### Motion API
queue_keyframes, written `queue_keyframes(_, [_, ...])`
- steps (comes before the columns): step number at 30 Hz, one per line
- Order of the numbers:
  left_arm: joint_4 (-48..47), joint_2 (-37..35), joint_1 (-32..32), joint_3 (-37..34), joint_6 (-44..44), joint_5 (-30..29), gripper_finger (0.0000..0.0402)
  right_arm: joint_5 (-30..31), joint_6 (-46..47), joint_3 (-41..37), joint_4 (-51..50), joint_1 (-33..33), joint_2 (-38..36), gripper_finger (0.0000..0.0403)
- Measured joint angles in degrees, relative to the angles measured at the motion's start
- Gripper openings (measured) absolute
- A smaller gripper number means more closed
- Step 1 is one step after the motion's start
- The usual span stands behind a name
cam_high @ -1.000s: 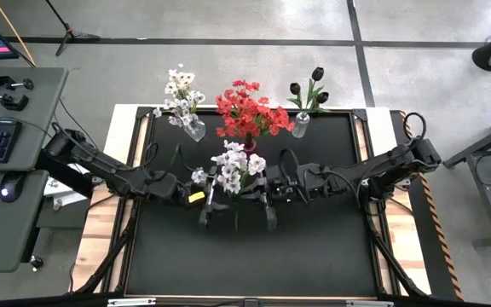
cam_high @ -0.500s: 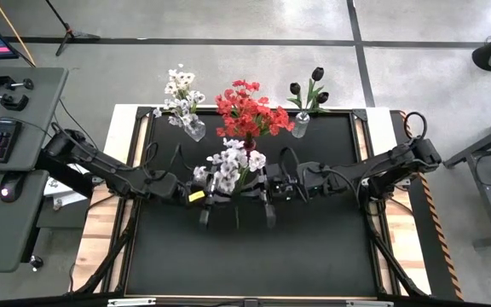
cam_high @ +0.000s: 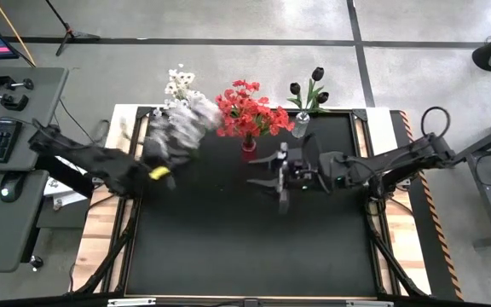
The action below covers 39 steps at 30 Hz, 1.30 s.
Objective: Sort flowers into vase by color
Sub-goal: Put the white flowers into the left transparent flower vase
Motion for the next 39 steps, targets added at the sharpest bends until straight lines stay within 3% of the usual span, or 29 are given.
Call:
queue_keyframes(3, [0.0, -7.5, -2.2, -2.5, 4.4, -9.1, 0.0001, 0.9, -0.2, 0.0, -2.9, 0.0, -1.7, 0.0268])
queue_keyframes(7, [7.5, -15.4, -3.4, -10.1, 9.3, -16.9, 0.0001, 2.3, 0.4, 0.0, -5.9, 0.0, -1.9, 0.0271])
queue_keyframes(11, [22.0, -20.4, -3.0, -22.5, 12.8, -20.6, 0.0000, 2.3, 2.9, 0.0, -8.7, 0.1, -1.7, 0.0272])
queue_keyframes(15, [44.1, -21.5, -0.1, -34.9, 17.8, -25.4, 0.0000, 2.3, 4.8, 0.0, -10.7, 0.1, -1.5, 0.0272])
queue_keyframes(19, [58.1, -21.3, 6.3, -40.8, 27.9, -31.3, 0.0000, 2.4, 4.9, 0.0, -10.7, -0.1, -1.5, 0.0272])
queue_keyframes(21, [58.3, -21.3, 10.9, -41.7, 30.0, -29.9, 0.0000, 2.6, 4.9, 0.0, -10.6, -0.4, -1.5, 0.0272])
queue_keyframes(23, [58.1, -21.2, 16.3, -42.4, 29.7, -24.2, 0.0000, 3.0, 5.0, 0.0, -10.6, -0.9, -1.5, 0.0272])
queue_keyframes(26, [57.9, -20.6, 25.1, -43.3, 23.7, -15.0, 0.0000, 3.0, 7.0, 0.0, -10.6, -1.7, -1.5, 0.0272])
queue_keyframes(32, [57.9, -19.2, 41.4, -43.9, 11.7, -5.3, 0.0000, 3.0, 8.4, 0.0, -10.6, -2.2, -1.5, 0.0272])
queue_keyframes(39, [58.0, -13.5, 53.1, -43.9, -2.2, 3.5, 0.0000, 3.0, 8.4, 0.0, -10.6, -2.2, -1.5, 0.0272])
